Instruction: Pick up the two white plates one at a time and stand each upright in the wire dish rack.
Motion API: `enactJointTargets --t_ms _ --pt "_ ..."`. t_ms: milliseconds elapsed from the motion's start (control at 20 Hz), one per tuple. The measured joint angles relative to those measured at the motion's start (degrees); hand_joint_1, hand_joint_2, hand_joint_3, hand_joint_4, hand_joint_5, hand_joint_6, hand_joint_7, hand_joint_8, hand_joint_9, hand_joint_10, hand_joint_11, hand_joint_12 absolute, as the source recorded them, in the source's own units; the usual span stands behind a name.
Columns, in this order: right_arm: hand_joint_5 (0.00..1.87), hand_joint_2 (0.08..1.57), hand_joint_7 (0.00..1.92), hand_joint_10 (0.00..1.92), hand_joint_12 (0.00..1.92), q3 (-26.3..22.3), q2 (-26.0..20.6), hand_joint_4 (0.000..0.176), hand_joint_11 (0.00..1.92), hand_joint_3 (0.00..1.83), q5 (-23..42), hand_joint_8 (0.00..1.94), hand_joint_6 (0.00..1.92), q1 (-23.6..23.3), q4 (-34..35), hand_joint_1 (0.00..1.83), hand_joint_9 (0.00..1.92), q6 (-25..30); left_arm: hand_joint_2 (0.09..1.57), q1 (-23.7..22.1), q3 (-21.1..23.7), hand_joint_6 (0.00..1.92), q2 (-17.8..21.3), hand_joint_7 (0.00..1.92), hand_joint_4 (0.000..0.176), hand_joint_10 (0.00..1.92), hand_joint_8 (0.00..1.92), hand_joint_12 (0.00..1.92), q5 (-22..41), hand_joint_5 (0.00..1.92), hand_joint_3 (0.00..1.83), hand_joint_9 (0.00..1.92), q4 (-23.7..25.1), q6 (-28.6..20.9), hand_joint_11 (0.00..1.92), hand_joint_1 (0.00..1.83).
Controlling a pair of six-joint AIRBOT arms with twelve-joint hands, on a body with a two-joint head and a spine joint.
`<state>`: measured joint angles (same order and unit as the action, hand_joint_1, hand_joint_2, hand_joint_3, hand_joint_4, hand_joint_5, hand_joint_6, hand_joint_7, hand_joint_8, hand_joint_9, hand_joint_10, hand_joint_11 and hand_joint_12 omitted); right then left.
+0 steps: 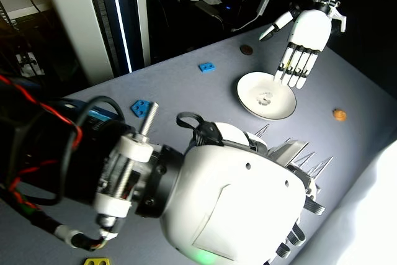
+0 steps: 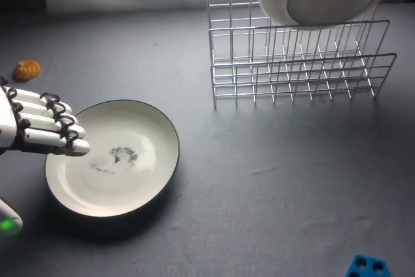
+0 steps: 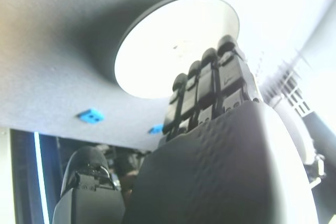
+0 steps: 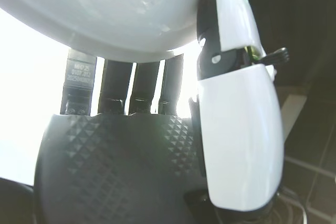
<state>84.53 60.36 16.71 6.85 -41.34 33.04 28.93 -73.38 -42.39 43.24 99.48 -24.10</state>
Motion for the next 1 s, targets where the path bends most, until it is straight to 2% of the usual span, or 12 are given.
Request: enactJointTargets --t_ms 100,200,300,400,500,600,700,900,950,1000 --pt "0.95 1.11 1.04 0.01 1.22 0.5 0.5 0.022 0.71 0.00 0.2 0.89 1.05 0.1 0.3 1.22 1.25 0.1 1.03 0.0 0.0 0.00 0.0 0.00 0.000 0.00 0.00 0.00 0.0 0.00 0.00 0.00 -0.2 -0.2 0.00 0.00" --pt "0.95 1.11 1.05 0.01 1.15 0.9 0.9 0.016 0.74 0.00 0.3 0.84 1.07 0.6 0.4 1.22 1.24 0.1 1.03 0.0 0.0 0.00 -0.1 0.00 0.000 0.00 0.00 0.00 -0.1 0.00 0.00 0.00 1.9 -3.1 0.00 0.00" --pt "0.94 1.12 1.02 0.00 1.15 1.8 1.3 0.020 0.72 0.00 0.6 0.89 1.08 1.3 0.9 1.22 1.21 0.2 1.03 -0.1 -0.4 0.00 -1.0 0.00 0.000 0.00 0.00 0.00 0.0 0.00 0.00 0.00 6.3 -8.1 0.00 0.00" --pt "0.97 1.11 1.06 0.01 1.08 2.3 1.7 0.022 0.75 0.00 1.2 0.85 1.04 2.3 1.2 1.22 1.23 0.1 1.04 -0.1 -0.9 0.00 -1.8 0.00 0.000 0.00 0.00 0.00 0.0 0.00 0.00 0.00 7.5 -10.5 0.00 0.00" --pt "0.99 1.10 1.08 0.01 1.03 3.0 2.0 0.022 0.78 0.00 1.4 0.81 1.00 2.8 1.5 1.23 1.23 0.1 1.03 -0.1 -0.9 0.00 -1.8 0.01 0.000 0.00 0.00 0.00 -0.4 0.00 0.00 0.00 7.3 -10.6 0.00 0.00" --pt "0.99 1.10 1.08 0.01 1.07 3.3 2.2 0.022 0.75 0.00 1.7 0.81 1.01 2.8 1.9 1.23 1.23 0.1 1.03 -0.1 -0.9 0.00 -1.8 0.00 0.000 0.00 0.00 0.00 -0.7 0.00 0.00 0.00 7.4 -10.9 0.00 0.00" --pt "0.93 1.12 1.03 0.00 1.13 3.3 2.6 0.018 0.72 0.00 2.3 0.89 1.10 3.2 2.1 1.21 1.22 0.0 1.04 -0.1 -0.9 0.00 -1.8 0.01 0.000 0.00 0.01 0.00 -1.2 0.00 0.00 0.00 7.5 -11.5 0.00 0.00" --pt "0.95 1.12 1.02 0.01 1.22 3.3 3.3 0.020 0.70 0.00 2.5 0.90 1.08 4.2 2.0 1.21 1.23 -0.7 1.03 -0.2 -0.8 0.00 -2.1 0.00 0.000 0.00 0.00 0.00 -2.2 0.00 0.00 0.00 7.5 -11.8 0.00 0.00" --pt "0.96 1.11 1.07 0.01 1.15 3.3 3.5 0.013 0.73 0.00 2.4 0.81 1.07 4.3 2.0 1.22 1.24 -0.8 1.02 -0.2 -0.8 0.00 -2.2 0.00 0.000 0.00 0.00 0.00 -2.2 0.00 0.00 0.00 7.4 -11.8 0.00 0.00" --pt "0.95 1.11 1.05 0.01 1.14 3.4 3.6 0.016 0.71 0.00 2.6 0.86 1.08 4.6 2.1 1.22 1.23 -1.0 1.03 -0.2 -0.8 0.00 -2.4 0.00 0.000 0.00 0.00 0.00 -2.2 0.00 0.00 0.00 7.4 -11.8 0.00 0.00"
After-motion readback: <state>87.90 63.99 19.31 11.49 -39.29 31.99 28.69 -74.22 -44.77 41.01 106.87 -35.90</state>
